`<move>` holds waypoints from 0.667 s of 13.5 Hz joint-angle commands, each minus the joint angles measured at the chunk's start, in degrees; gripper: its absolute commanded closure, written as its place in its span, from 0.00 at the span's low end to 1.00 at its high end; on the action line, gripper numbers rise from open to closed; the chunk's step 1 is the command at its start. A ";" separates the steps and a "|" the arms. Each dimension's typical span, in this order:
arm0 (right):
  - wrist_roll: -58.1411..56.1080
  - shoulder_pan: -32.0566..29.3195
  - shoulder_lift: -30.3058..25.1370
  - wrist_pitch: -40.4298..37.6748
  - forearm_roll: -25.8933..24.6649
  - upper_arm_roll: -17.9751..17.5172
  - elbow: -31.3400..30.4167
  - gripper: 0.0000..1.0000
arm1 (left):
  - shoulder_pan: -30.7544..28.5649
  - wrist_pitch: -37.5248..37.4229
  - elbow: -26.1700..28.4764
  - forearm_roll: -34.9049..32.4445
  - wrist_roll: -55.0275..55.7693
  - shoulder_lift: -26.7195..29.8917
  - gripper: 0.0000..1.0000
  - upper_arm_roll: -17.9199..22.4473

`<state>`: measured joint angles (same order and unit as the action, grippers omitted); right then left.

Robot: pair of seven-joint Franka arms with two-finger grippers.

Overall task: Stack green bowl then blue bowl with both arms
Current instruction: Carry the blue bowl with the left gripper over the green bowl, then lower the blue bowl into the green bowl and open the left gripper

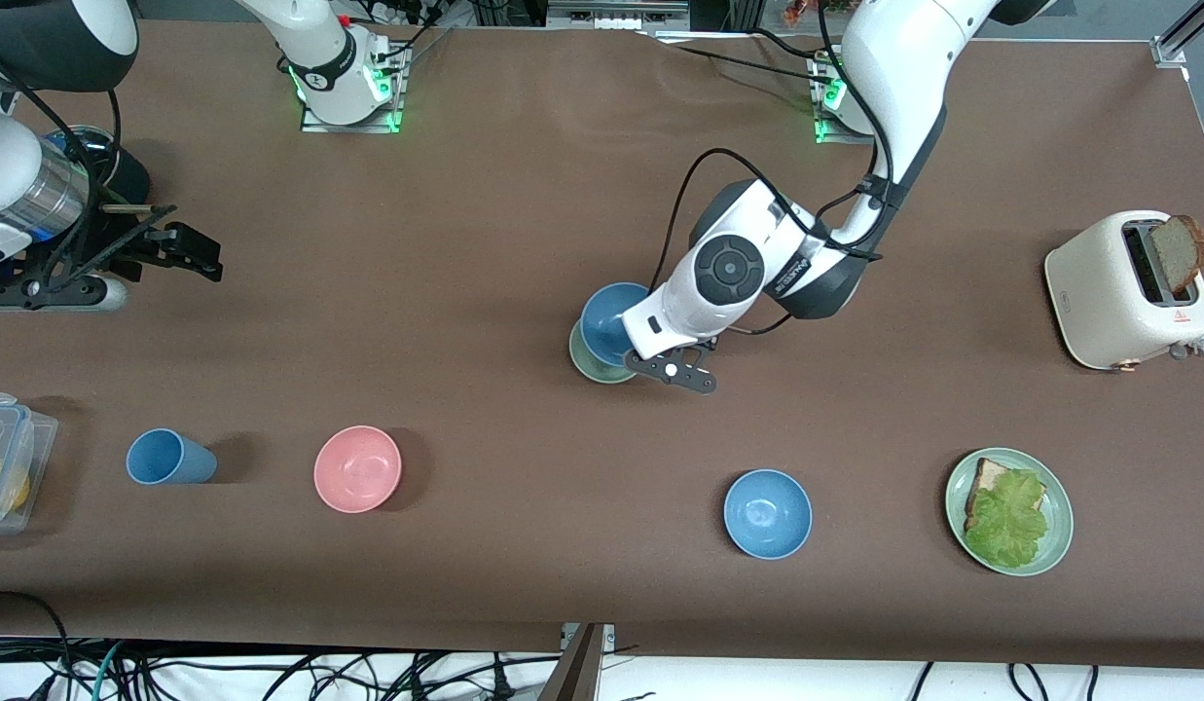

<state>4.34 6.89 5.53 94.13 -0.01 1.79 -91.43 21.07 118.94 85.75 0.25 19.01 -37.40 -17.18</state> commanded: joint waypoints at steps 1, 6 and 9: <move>-0.56 -0.65 0.27 0.00 -0.78 -0.56 0.73 0.01 | 1.17 2.34 -1.90 0.36 0.15 -2.32 1.00 0.66; -0.56 -0.74 0.53 0.00 -0.78 -0.47 0.73 0.01 | 3.10 5.96 -1.11 0.45 0.41 -4.26 0.51 0.83; -0.56 -0.74 0.53 0.00 -0.78 -0.47 0.73 0.01 | 3.19 5.61 -1.20 0.63 0.41 -3.73 0.00 0.83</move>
<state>4.34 6.85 5.76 94.13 -0.03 1.81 -91.43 23.57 124.94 85.62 0.25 19.07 -41.47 -17.16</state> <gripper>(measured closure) 0.004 0.670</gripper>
